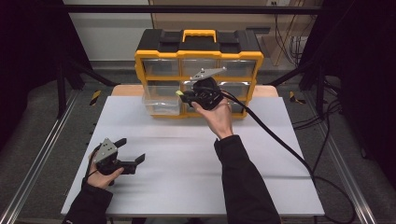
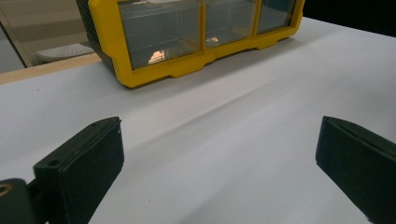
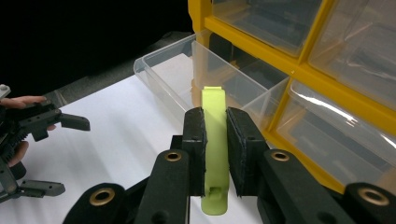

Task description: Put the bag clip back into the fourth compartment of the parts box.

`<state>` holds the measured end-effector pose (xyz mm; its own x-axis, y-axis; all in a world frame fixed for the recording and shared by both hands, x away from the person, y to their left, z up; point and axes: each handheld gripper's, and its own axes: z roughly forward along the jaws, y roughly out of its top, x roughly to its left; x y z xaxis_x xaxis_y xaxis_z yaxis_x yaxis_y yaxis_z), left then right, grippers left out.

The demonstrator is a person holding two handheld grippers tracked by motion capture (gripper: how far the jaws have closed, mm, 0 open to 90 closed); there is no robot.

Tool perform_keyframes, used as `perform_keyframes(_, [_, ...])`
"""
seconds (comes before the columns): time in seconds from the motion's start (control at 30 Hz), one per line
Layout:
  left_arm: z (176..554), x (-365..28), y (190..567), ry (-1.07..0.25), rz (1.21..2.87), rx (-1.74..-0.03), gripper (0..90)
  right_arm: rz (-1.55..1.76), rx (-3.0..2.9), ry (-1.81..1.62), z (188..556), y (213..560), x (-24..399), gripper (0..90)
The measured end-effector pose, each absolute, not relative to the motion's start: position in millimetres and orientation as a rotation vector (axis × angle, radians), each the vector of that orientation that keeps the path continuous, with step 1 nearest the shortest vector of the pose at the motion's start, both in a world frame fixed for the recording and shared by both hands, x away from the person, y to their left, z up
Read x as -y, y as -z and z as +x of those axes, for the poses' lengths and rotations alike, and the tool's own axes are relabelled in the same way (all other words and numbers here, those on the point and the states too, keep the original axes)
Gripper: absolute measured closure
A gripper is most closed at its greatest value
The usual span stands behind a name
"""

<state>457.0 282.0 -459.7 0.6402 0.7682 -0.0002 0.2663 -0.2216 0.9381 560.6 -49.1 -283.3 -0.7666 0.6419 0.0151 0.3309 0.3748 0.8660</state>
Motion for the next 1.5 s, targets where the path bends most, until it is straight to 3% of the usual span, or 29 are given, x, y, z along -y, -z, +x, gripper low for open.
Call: perform_keyframes(1.5, [457.3,-282.6,459.7,-0.579,1.782,-0.835,1.1,0.832,-2.292,-1.336,592.1,273.3,15.7,78.3])
